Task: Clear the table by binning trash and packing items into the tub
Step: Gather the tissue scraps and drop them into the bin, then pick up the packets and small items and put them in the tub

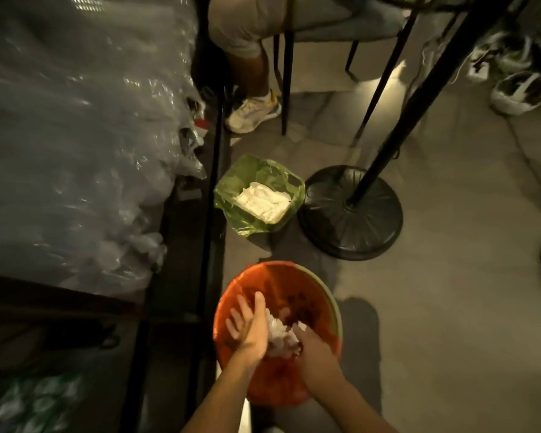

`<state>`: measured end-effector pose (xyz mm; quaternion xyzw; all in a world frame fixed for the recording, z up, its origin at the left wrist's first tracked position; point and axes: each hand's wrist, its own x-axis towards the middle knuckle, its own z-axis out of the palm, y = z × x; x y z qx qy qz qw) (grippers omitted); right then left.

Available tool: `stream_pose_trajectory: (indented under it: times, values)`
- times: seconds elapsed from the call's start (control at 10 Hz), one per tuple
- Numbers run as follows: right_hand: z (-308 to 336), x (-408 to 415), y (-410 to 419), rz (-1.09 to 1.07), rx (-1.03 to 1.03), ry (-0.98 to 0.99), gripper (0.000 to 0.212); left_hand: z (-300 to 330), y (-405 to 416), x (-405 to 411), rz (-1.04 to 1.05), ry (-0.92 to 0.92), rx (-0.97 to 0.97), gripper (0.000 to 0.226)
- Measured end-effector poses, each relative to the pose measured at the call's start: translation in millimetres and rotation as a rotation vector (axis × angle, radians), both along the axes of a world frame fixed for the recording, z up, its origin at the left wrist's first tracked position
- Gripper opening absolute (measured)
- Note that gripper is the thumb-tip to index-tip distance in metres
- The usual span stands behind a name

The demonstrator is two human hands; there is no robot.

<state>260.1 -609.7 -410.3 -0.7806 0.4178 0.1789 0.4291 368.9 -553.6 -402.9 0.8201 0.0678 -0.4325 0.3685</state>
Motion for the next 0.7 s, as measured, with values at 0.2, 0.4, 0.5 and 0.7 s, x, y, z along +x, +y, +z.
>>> stream_pose_trajectory:
  times: [0.2,0.4,0.5,0.7]
  values:
    - [25.9,-3.0,4.5,-0.018,0.102,0.096,0.037,3.1,29.3,-6.0,0.165,0.053,-0.058,0.038]
    - [135.9,20.9,12.3,0.072,0.001,-0.066,0.025,126.6,35.0,-14.4,0.325,0.093,-0.229,0.015]
    - [216.8,32.6,22.2,0.089,-0.036,-0.265,0.014,207.8,43.1,-19.5,0.432,0.115,-0.362,0.017]
    - [372.9,35.9,82.8,0.135,0.006,-0.555,0.014,374.8,100.4,-26.5,0.662,0.108,-0.669,0.014]
